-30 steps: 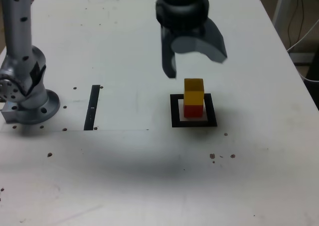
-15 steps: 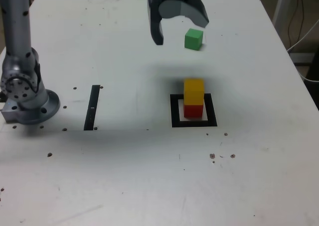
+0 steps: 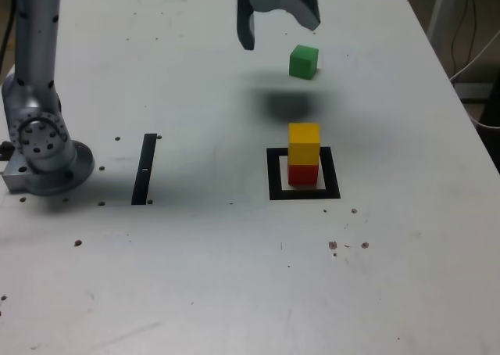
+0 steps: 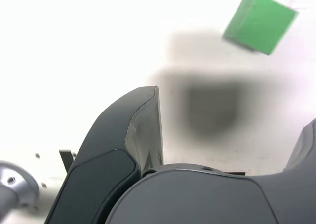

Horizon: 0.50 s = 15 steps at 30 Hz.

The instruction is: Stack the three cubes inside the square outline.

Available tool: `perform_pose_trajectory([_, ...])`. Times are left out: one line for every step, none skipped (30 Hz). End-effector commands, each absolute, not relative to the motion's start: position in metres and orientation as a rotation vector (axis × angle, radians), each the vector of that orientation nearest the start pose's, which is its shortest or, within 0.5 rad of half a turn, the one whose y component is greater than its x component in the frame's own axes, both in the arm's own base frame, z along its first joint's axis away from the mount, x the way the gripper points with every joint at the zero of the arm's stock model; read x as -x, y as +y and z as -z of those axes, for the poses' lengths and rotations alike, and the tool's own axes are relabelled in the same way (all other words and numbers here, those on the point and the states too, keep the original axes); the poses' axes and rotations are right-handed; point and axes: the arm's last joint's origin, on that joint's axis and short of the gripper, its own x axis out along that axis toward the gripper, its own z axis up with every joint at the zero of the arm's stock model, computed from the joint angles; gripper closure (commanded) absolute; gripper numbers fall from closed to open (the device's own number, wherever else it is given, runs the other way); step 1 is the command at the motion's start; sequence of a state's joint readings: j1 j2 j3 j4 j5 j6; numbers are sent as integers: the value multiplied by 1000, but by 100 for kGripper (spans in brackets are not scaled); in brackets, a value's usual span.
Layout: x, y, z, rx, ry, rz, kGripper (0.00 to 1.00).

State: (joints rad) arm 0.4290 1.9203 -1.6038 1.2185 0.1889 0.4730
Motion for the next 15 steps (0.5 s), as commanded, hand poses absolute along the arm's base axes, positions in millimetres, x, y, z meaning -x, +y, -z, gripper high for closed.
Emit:
perform_pose_trajectory([-317,166,-297,-212,1609,-96,1])
perform_pose_trajectory([-318,169,-296,-229,1607,-82,1])
perform_pose_trajectory([-319,173,-295,-244,1607,-70,1])
perform_pose_trajectory([-321,176,-295,-259,1607,-58,1])
perform_pose_trajectory([-322,179,-294,-274,1607,-45,1])
perform_pose_trajectory([-324,181,-293,-288,1607,-32,1])
perform_pose_trajectory([-326,184,-292,-300,1607,-21,1])
perform_pose_trajectory([-328,186,-291,-312,1608,-9,1])
perform_pose_trajectory([-332,189,-289,-326,1611,7,1])
perform_pose_trajectory([-335,192,-287,-334,1615,20,1])
perform_pose_trajectory([-338,194,-285,-339,1621,33,1])
perform_pose_trajectory([-341,197,-282,-343,1628,46,1])
perform_pose_trajectory([-345,200,-278,-345,1635,58,1])
perform_pose_trajectory([-349,202,-275,-347,1643,70,1])
perform_pose_trajectory([-353,205,-271,-347,1650,81,1])
